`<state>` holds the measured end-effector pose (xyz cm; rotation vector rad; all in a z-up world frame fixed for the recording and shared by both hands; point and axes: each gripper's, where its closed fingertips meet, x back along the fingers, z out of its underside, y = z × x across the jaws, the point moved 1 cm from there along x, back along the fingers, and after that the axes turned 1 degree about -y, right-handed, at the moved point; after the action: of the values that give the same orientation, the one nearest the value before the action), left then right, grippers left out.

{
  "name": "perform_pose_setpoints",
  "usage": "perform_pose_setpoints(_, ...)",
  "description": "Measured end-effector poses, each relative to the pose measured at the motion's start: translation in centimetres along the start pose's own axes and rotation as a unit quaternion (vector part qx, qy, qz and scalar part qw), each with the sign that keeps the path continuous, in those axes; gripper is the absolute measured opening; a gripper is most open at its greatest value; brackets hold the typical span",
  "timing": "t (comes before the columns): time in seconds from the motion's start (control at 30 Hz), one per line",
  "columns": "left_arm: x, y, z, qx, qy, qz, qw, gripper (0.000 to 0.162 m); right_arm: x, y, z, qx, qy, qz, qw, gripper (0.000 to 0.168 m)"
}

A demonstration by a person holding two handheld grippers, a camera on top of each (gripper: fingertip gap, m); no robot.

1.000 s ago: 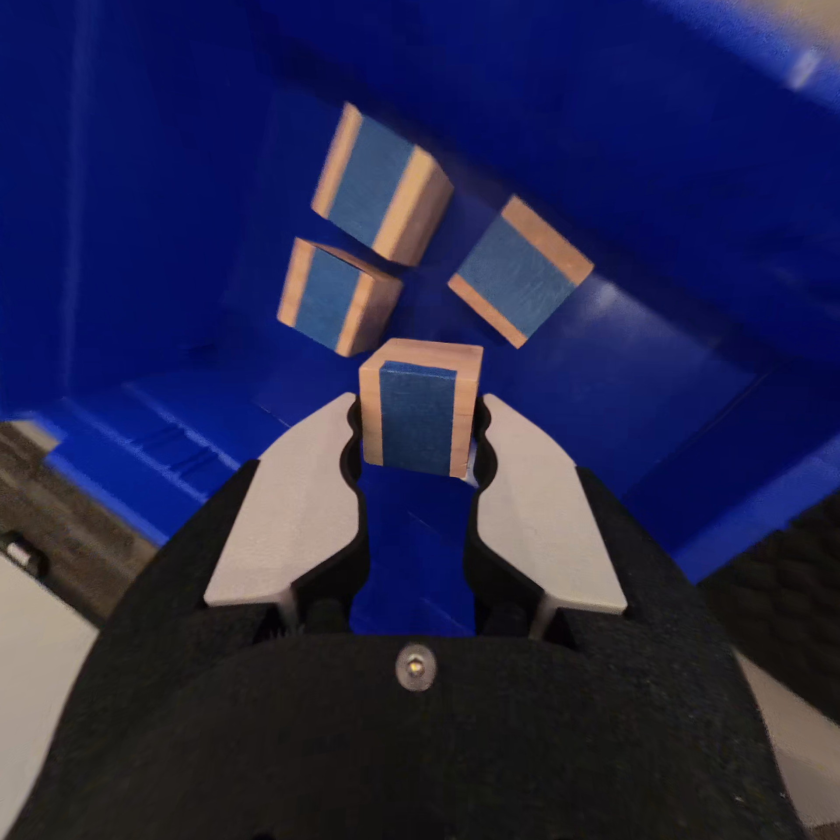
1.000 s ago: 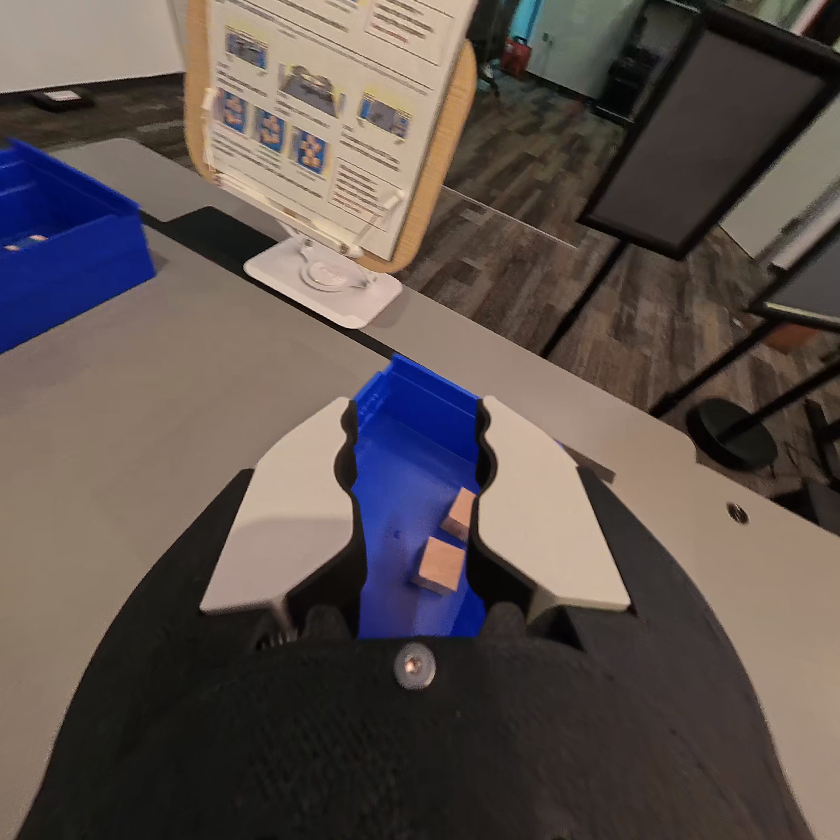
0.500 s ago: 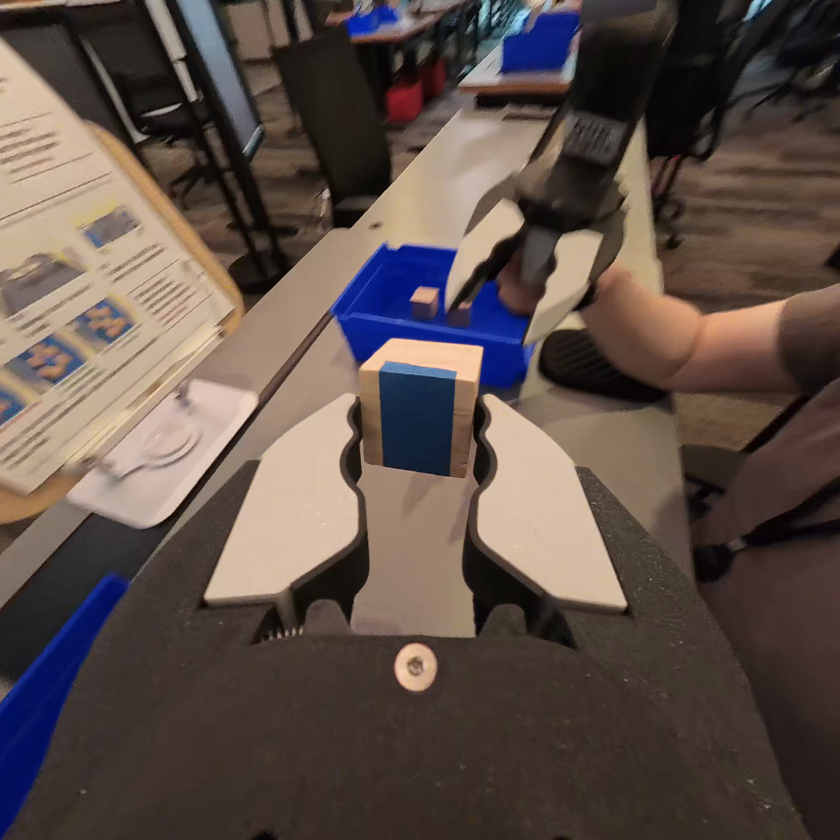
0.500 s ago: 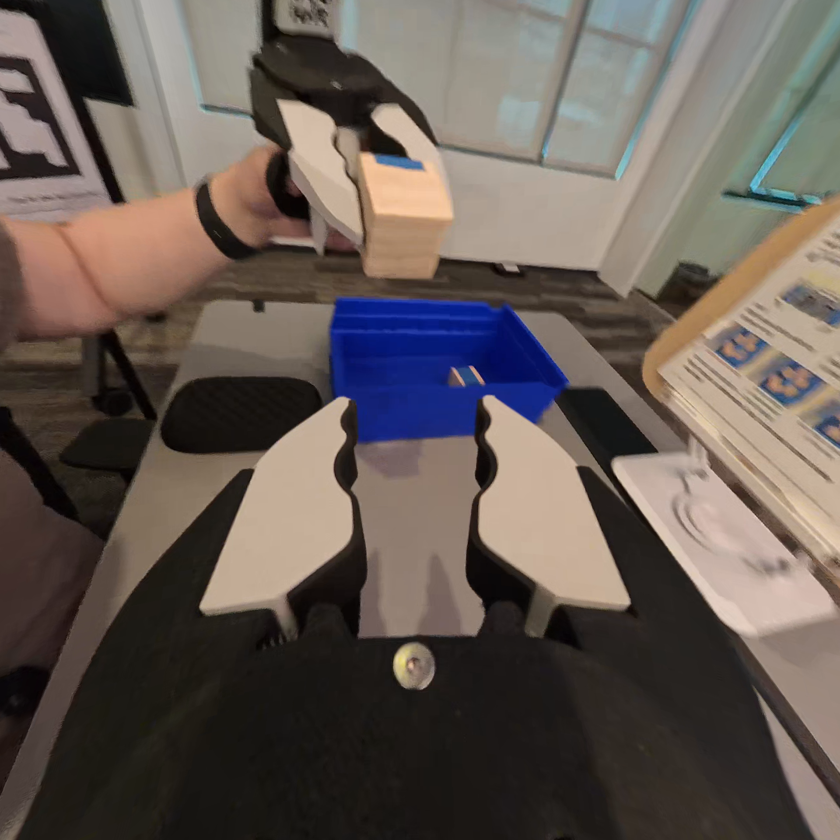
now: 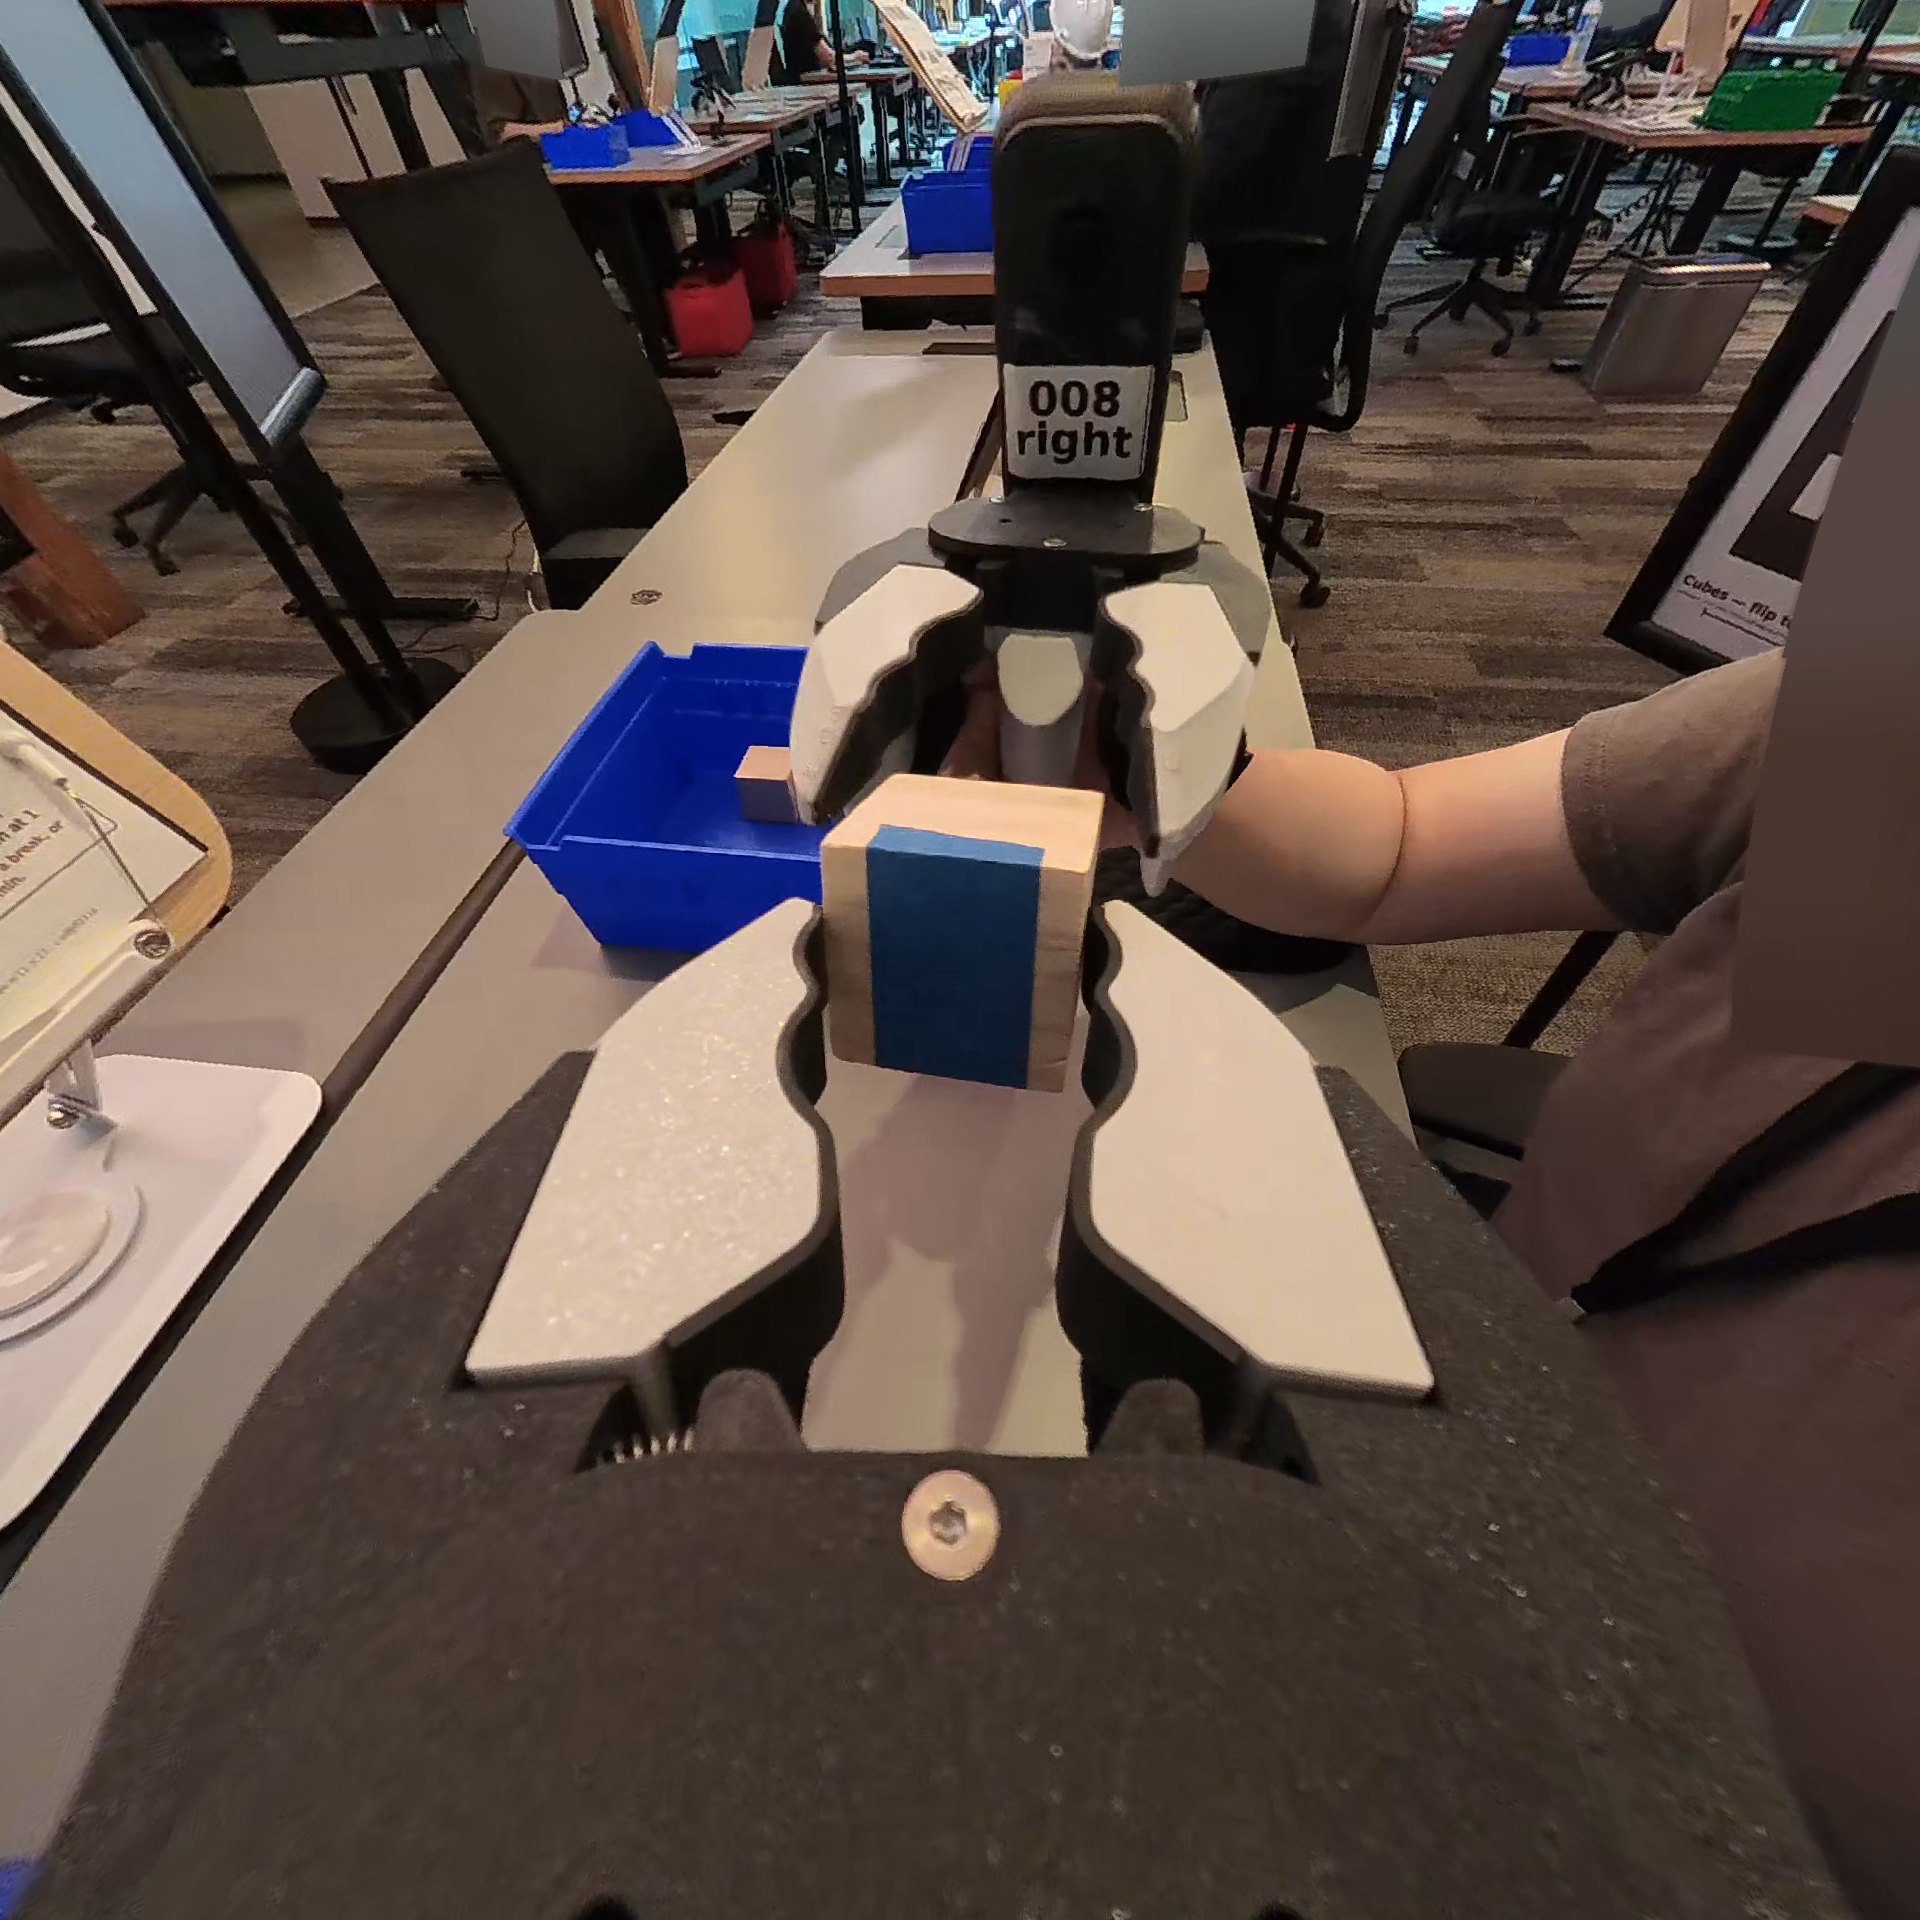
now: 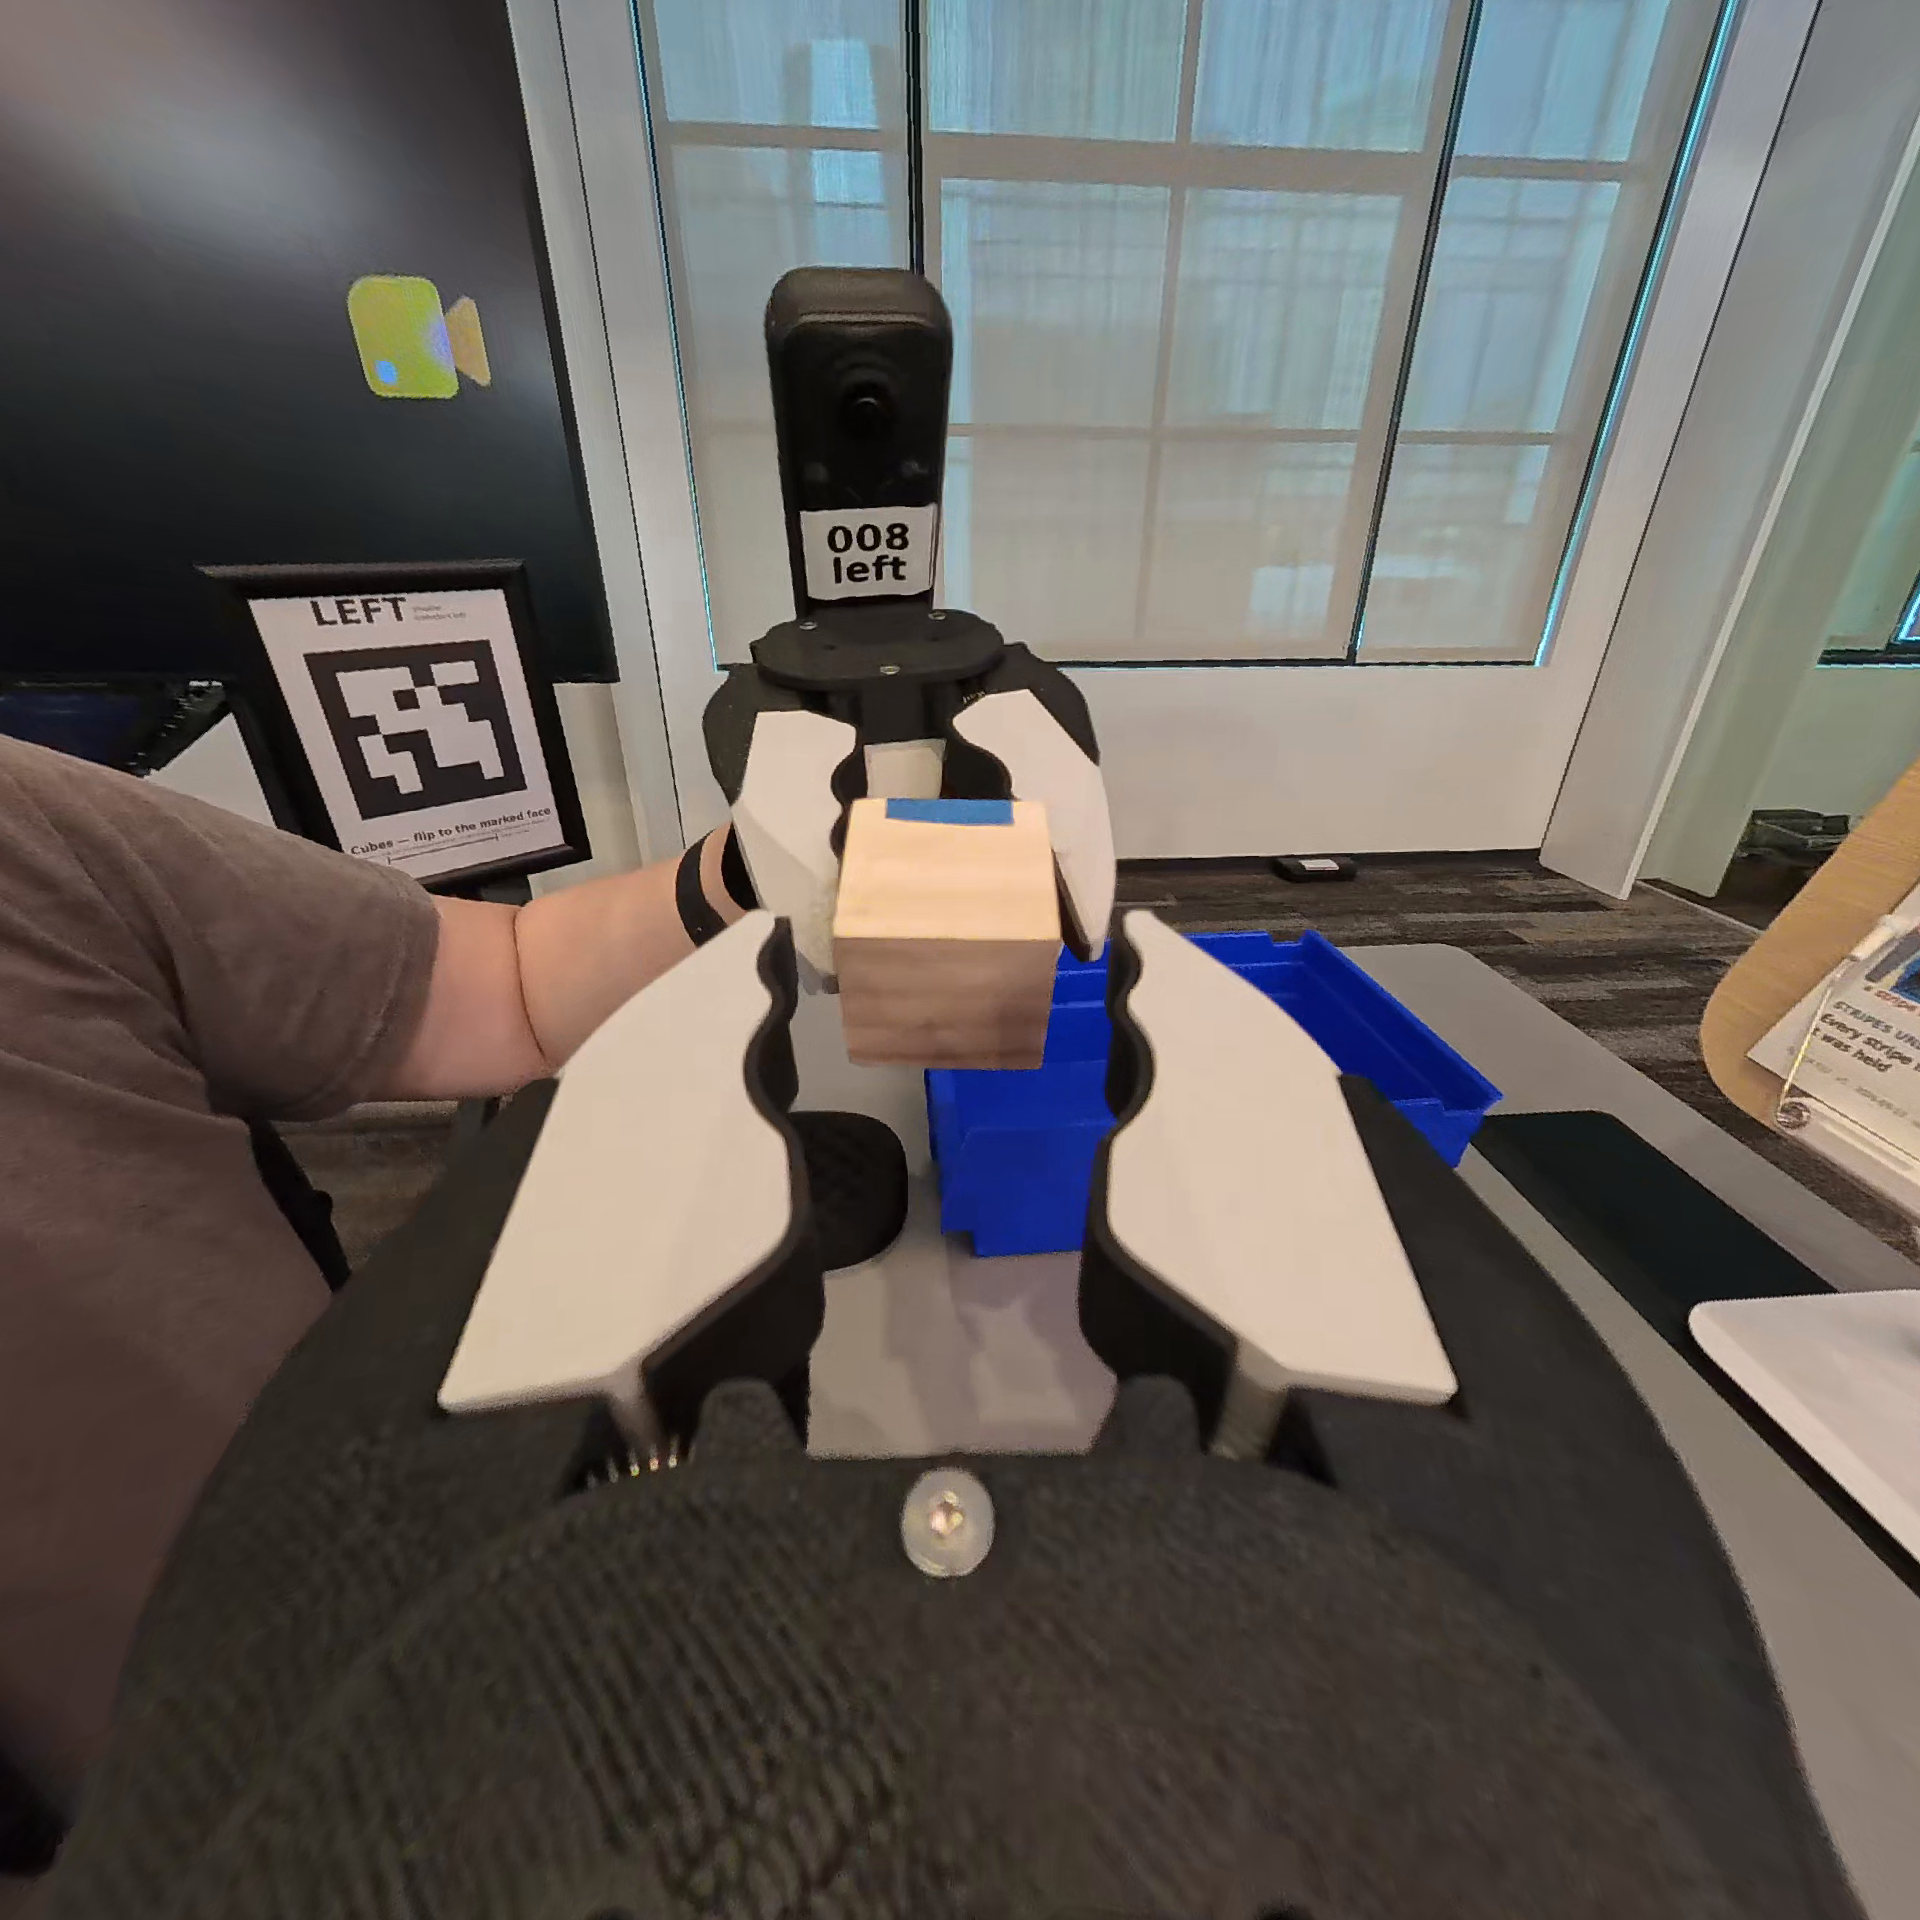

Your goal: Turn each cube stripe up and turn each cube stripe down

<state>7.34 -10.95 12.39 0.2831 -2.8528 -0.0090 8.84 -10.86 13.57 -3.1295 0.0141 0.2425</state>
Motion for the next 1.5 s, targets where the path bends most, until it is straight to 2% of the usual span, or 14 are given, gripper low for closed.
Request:
perform_pose_setpoints(0.1, 0.1, 0.1, 0.0, 0.001, 0.002, -0.002, 1.000, 0.047, 0.1, 0.0, 0.0, 0.028, 0.009, 0.009, 1.000, 0.058)
perform_pose_setpoints(0.2, 0.5, 0.1, -0.1, 0.045, 0.009, 0.010, 0.999, 0.047, 0.7, 0.2, 0.0, 0.140, 0.019, 0.028, 0.990, 0.062)
perform_pose_setpoints(0.27, 0.6, 0.3, 0.0, 0.102, 0.024, 0.019, 0.994, 0.047, 1.2, 0.3, 0.4, 0.263, 0.037, 0.060, 0.962, 0.063)
perform_pose_setpoints(0.37, 0.3, 0.0, -0.1, 0.169, 0.029, 0.044, 0.984, 0.047, 1.1, 0.8, 0.8, 0.418, 0.054, 0.115, 0.900, 0.066)
perform_pose_setpoints(0.53, -0.6, -0.5, -0.1, 0.218, 0.025, 0.068, 0.973, 0.047, 0.2, 1.1, 1.0, 0.460, 0.044, 0.153, 0.874, 0.068)
perform_pose_setpoints(0.73, -1.5, -1.2, 0.4, 0.233, 0.030, 0.092, 0.968, 0.047, 0.0, 1.1, 1.5, 0.489, 0.053, 0.165, 0.855, 0.052)
perform_pose_setpoints(0.93, -1.4, -1.2, 1.0, 0.235, 0.042, 0.095, 0.966, 0.047, -0.1, 1.1, 2.2, 0.486, 0.080, 0.144, 0.858, 0.045)
perform_pose_setpoints(1.03, -0.8, -0.5, 1.1, 0.216, 0.040, 0.079, 0.972, 0.048, 0.9, 0.7, 1.7, 0.457, 0.102, 0.125, 0.875, 0.045)
perform_pose_setpoints(1.1, 0.2, 0.6, 1.6, 0.187, 0.046, 0.033, 0.981, 0.047, 3.4, -1.5, 0.4, 0.430, 0.137, 0.152, 0.879, 0.045)
perform_pose_setpoints(1.17, 1.5, 1.6, 2.2, 0.157, 0.059, -0.018, 0.986, 0.045, 8.3, -6.2, -1.0, 0.326, 0.186, 0.236, 0.896, 0.045)
perform_pose_setpoints(1.23, 2.7, 2.2, 3.1, 0.138, 0.077, -0.059, 0.986, 0.045, 15.3, -12.1, 0.4, 0.134, 0.250, 0.347, 0.894, 0.045)
perform_pose_setpoints(1.3, 3.6, 2.3, 4.1, 0.132, 0.092, -0.082, 0.984, 0.044, 22.2, -16.3, 5.2, -0.073, 0.306, 0.421, 0.850, 0.045)
perform_pose_setpoints(1.37, 4.0, 2.1, 4.9, 0.139, 0.102, -0.084, 0.981, 0.044, 26.5, -19.0, 10.0, -0.195, 0.326, 0.455, 0.805, 0.045)
perform_pose_setpoints(1.5, 4.3, 1.5, 6.2, 0.153, 0.122, -0.080, 0.977, 0.045, 30.5, -20.8, 18.0, -0.268, 0.441, 0.494, 0.700, 0.045)
